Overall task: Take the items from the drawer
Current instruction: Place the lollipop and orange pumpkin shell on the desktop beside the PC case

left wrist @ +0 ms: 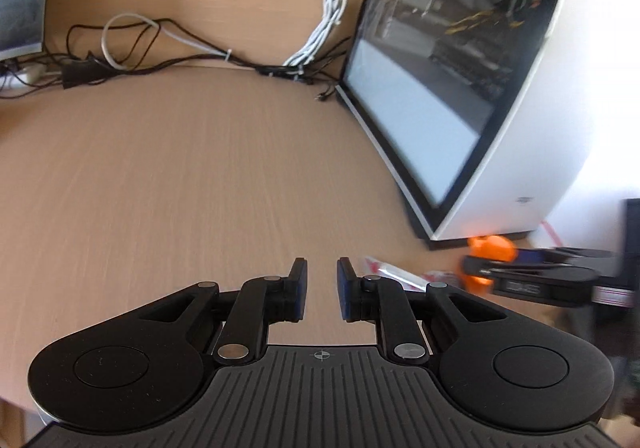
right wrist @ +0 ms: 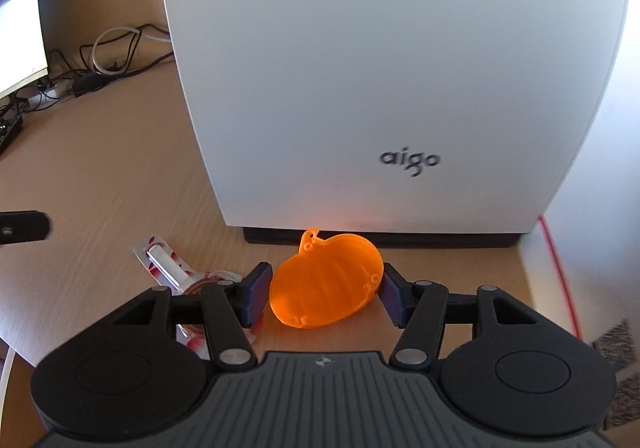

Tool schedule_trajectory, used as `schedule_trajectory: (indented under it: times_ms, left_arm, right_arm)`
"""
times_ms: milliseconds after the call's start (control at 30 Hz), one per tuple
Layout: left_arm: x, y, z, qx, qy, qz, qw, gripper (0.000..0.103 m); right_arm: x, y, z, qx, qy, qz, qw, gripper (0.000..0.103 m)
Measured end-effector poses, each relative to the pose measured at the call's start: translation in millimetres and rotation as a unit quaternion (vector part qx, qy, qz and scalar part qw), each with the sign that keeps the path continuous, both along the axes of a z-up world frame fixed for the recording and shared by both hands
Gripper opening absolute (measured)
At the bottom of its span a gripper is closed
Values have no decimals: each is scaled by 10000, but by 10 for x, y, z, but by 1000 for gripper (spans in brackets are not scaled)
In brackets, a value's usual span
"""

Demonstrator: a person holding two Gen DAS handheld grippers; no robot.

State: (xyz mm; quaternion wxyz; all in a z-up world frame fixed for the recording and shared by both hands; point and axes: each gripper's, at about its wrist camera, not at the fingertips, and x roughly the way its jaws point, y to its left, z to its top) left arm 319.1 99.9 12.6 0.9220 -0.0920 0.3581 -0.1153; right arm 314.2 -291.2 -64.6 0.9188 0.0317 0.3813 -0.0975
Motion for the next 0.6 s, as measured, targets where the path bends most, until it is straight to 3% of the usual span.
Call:
schedule_trajectory:
  times_ms: [167, 333, 600]
  left_arm:
    - [-265, -26, 34, -370, 112, -320, 9987, 17]
    - [-614, -108, -92, -237, 369, -714, 9965, 17]
    - [-960, -141, -372, 61, 1111, -891, 9898, 17]
  right_arm:
    - [48, 33, -38, 102, 54, 99, 9999, 58]
    - [-50, 126, 78, -9, -102, 100, 9999, 63]
    - [-562, 268, 363, -261, -409, -56, 9988, 73]
